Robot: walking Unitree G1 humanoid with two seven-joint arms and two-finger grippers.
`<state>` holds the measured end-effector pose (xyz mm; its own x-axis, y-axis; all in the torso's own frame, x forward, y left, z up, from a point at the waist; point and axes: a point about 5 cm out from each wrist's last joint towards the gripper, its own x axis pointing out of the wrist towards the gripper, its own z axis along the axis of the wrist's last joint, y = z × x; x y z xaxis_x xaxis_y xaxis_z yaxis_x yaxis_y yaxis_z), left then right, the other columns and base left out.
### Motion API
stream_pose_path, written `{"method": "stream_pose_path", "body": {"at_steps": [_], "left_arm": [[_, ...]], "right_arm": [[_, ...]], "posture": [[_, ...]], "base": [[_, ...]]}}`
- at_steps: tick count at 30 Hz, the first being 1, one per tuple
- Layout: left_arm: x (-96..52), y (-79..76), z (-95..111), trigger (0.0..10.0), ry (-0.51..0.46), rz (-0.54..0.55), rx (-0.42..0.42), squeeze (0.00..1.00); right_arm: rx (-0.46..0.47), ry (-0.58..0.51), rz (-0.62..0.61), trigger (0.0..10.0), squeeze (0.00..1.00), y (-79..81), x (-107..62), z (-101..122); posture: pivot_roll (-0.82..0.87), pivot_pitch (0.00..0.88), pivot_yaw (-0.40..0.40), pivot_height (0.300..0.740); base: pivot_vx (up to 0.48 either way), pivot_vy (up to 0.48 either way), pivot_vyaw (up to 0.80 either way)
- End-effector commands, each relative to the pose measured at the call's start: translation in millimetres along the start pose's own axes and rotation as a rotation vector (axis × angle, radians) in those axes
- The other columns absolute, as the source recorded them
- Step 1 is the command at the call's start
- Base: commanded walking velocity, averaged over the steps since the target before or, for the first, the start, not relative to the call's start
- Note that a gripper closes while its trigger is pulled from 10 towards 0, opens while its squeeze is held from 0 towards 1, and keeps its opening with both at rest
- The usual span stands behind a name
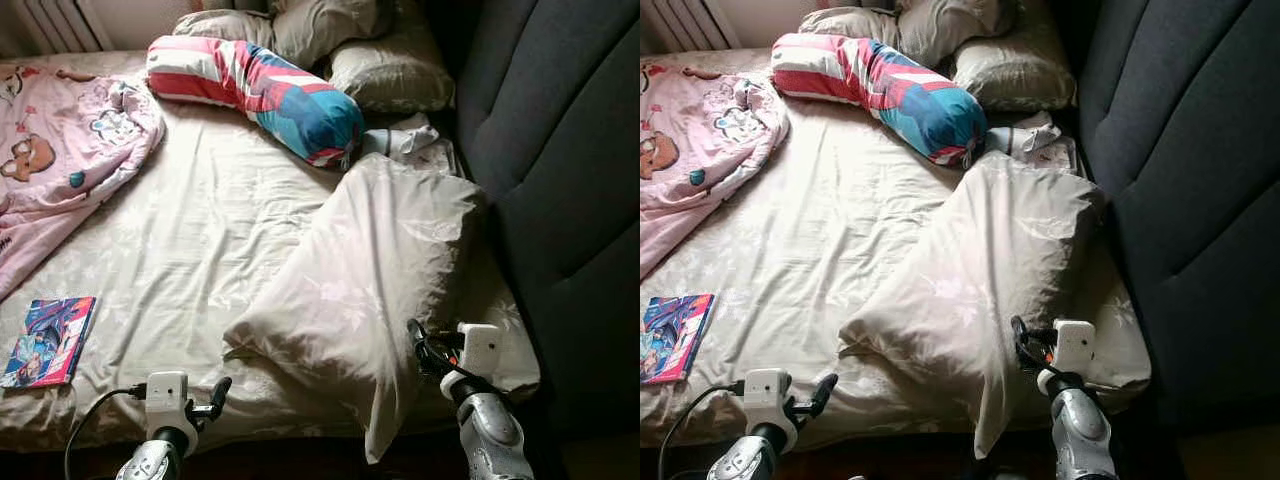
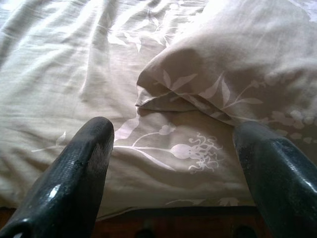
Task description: Clean up the room
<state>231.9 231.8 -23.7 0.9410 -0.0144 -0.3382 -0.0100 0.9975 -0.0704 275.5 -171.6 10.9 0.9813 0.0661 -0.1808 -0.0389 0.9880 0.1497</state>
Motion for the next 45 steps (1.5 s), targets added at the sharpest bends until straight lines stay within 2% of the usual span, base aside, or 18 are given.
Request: {"method": "stream_pose_path", "body": {"at_steps": [1, 4, 5, 6, 7, 8, 9, 17, 18, 19, 20, 21, 22, 26, 30, 36, 41, 45], "left_arm": [[-5.8, 2.8, -8.8, 10.0, 0.039, 0.011, -0.002, 0.0], [-5.5, 3.6, -9.0, 10.0, 0.053, 0.013, 0.015, 0.0], [1.1, -2.7, 9.3, 10.0, -0.062, 0.004, 0.171, 0.0], [10.9, -27.5, 44.7, 10.0, -0.287, -0.057, 0.263, 0.0], [11.5, -49.2, 74.2, 10.0, -0.467, -0.101, 0.312, 0.0], [8.4, -63.0, 93.1, 10.0, -0.582, -0.124, 0.328, 0.0], [6.5, -67.8, 101.0, 10.0, -0.624, -0.133, 0.322, 0.0], [6.1, -71.1, 106.4, 10.0, -0.67, -0.161, 0.331, 0.0], [6.9, -76.5, 112.6, 10.0, -0.677, -0.157, 0.278, 0.0], [6.9, -76.5, 112.6, 10.0, -0.677, -0.157, 0.278, 0.0], [7.6, -77.6, 112.5, 10.0, -0.633, -0.134, 0.277, 0.0], [5.2, -79.1, 114.1, 10.0, -0.59, -0.104, 0.283, 0.0], [3.1, -79.6, 114.9, 10.0, -0.589, -0.098, 0.29, 0.0], [-13.7, -83.6, 111.2, 10.0, -0.58, -0.052, 0.231, 0.0], [-18.7, -71.6, 105.8, 10.0, -0.581, -0.044, 0.159, 0.0], [-18.4, -70.0, 108.5, 10.0, -0.548, -0.043, 0.149, 0.0], [-13.6, -63.6, 92.8, 10.0, -0.441, -0.034, 0.146, 0.0], [-11.8, -59.9, 90.2, 10.0, -0.423, -0.023, 0.14, 0.0]], "right_arm": [[0.034, 0.043, -0.024, 10.0, 0.0, 0.5, -4.1, -9.7], [0.041, 0.048, -0.028, 10.0, 0.0, 2.2, -3.3, -10.3], [0.041, 0.048, -0.028, 10.0, 0.0, 2.4, -3.3, -10.3], [0.041, 0.049, -0.028, 10.0, 0.0, 2.5, -3.1, -10.2], [0.04, 0.048, -0.029, 10.0, 0.0, 2.4, -2.9, -9.9], [0.04, 0.048, -0.029, 10.0, 0.0, 2.3, -2.9, -9.8], [0.039, 0.048, -0.029, 10.0, 0.0, 2.1, -2.8, -9.7], [0.037, 0.051, -0.038, 10.0, 0.0, 0.0, -2.5, -9.4], [0.039, 0.051, -0.039, 10.0, 0.0, -0.2, -2.4, -9.5], [0.039, 0.051, -0.039, 10.0, 0.0, -0.2, -2.4, -9.5], [0.041, 0.052, -0.039, 10.0, 0.0, -0.3, -2.4, -9.7], [0.044, 0.054, -0.038, 10.0, 0.0, -0.4, -2.2, -9.9], [0.046, 0.055, -0.037, 10.0, 0.0, -0.6, -2.2, -9.9], [0.045, 0.061, -0.027, 10.0, 0.0, -0.8, -2.0, -10.2], [0.043, 0.067, -0.024, 10.0, 0.0, -1.9, -2.0, -10.7], [0.043, 0.069, -0.023, 10.0, 0.0, -2.0, -2.1, -11.6], [0.043, 0.075, -0.009, 10.0, 0.0, -0.5, -1.7, -12.6], [0.039, 0.078, -0.009, 10.0, 0.0, -0.9, -2.4, -13.6]], "posture": [[-0.04, 0.184, -0.001, 0.74], [-0.04, 0.189, -0.002, 0.74], [-0.04, 0.189, -0.002, 0.74], [-0.04, 0.192, -0.004, 0.74], [-0.03, 0.195, -0.004, 0.74], [-0.03, 0.197, -0.003, 0.74], [-0.03, 0.196, -0.004, 0.74], [-0.03, 0.201, -0.006, 0.74], [-0.03, 0.203, -0.006, 0.74], [-0.03, 0.203, -0.006, 0.74], [-0.03, 0.203, -0.006, 0.74], [-0.03, 0.204, -0.007, 0.74], [-0.03, 0.204, -0.008, 0.74], [-0.03, 0.207, -0.011, 0.74], [-0.02, 0.21, -0.015, 0.74], [-0.02, 0.207, -0.015, 0.74], [-0.04, 0.211, -0.011, 0.74], [-0.03, 0.214, -0.009, 0.74]], "base": [[0.0, 0.0, 0.0], [0.0, 0.0, 0.0], [0.0, 0.0, 0.0], [0.0, 0.0, 0.0], [0.0, 0.0, 0.0], [0.0, 0.0, 0.0], [0.0, 0.0, 0.0], [0.0, 0.0, 0.0], [0.0, 0.0, 0.0], [0.0, 0.0, 0.0], [0.0, 0.0, 0.0], [0.0, 0.0, 0.0], [0.0, 0.0, 0.0], [0.0, 0.0, 0.0], [0.0, 0.0, 0.0], [0.0, 0.0, 0.0], [0.0, 0.0, 0.0], [0.0, 0.0, 0.0]]}}
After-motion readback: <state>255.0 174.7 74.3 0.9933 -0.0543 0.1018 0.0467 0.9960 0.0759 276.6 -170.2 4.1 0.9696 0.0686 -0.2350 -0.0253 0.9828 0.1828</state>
